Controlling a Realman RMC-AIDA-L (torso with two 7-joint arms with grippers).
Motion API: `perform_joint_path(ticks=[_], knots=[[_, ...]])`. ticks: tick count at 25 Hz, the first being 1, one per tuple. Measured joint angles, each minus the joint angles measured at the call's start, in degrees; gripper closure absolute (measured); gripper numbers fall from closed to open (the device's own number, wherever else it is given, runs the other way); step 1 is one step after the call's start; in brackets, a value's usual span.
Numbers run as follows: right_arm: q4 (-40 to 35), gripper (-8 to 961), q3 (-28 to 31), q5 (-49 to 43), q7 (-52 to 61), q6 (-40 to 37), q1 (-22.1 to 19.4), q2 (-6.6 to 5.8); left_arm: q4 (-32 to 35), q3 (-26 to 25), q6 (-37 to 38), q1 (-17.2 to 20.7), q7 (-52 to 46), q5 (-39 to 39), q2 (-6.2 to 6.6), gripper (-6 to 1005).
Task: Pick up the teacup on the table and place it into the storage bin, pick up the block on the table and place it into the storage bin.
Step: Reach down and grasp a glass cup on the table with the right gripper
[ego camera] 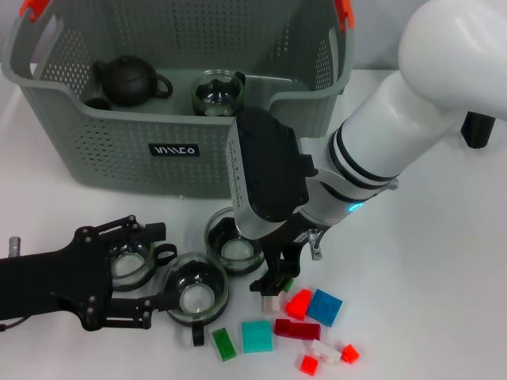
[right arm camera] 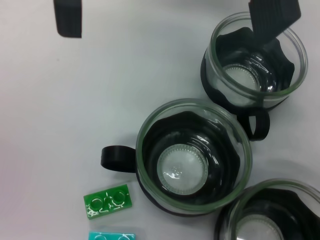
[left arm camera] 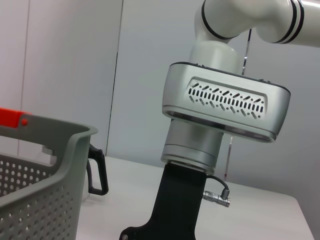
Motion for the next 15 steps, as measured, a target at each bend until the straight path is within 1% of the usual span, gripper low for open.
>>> perform_joint_path(ticks=[11,15], knots=[[0.65,73,-0.35,-0.09,1.18,0.74,0.14,0.07,0.0,-0.09,0.0,0.19,0.05,0.01,-0.1,65],[0.82,74,-0.36,-0.28,2.05,0.74,0.33,-0.12,0.0,-0.17,0.0,0.25,0.15,0.01,-0.1,65]])
